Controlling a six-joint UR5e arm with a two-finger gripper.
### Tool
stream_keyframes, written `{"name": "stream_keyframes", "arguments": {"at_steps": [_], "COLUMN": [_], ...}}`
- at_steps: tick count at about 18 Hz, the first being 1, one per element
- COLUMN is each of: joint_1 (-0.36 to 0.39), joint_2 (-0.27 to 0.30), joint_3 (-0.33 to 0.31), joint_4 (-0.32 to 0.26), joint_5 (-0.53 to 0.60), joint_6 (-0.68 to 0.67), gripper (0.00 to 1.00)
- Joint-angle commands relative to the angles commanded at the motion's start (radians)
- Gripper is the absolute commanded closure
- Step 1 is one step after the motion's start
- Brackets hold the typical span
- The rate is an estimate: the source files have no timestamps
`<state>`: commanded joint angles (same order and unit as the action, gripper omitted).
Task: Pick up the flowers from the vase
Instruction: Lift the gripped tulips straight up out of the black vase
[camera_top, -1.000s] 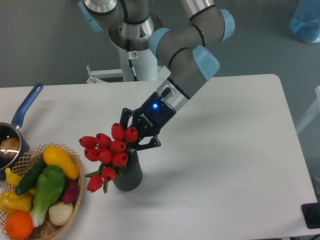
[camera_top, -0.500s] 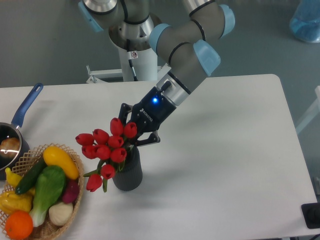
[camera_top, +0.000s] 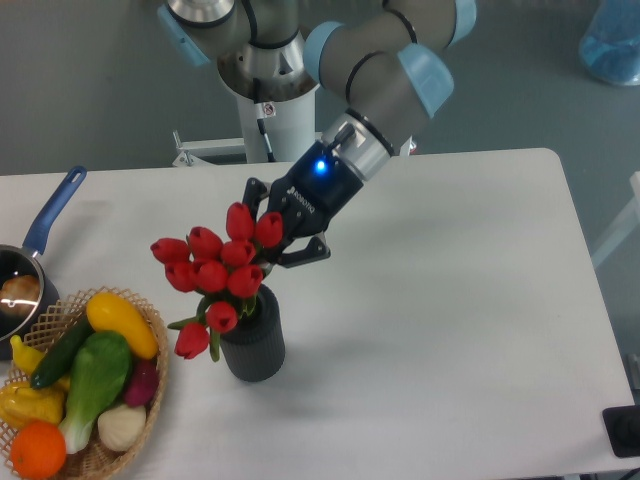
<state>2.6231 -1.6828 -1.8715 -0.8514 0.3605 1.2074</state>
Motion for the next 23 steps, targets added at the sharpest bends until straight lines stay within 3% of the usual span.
{"name": "stream_keyframes", "arguments": {"at_steps": [8, 23], "joint_1": [0.017, 0.116], "joint_2": [0.04, 0.098], "joint_3": [0.003, 0.012], "joint_4": [-0.002, -0.005], "joint_5": [-0.041, -0.236], "joint_6": [-0.037, -0.097], "gripper": [0.75, 0.75]}}
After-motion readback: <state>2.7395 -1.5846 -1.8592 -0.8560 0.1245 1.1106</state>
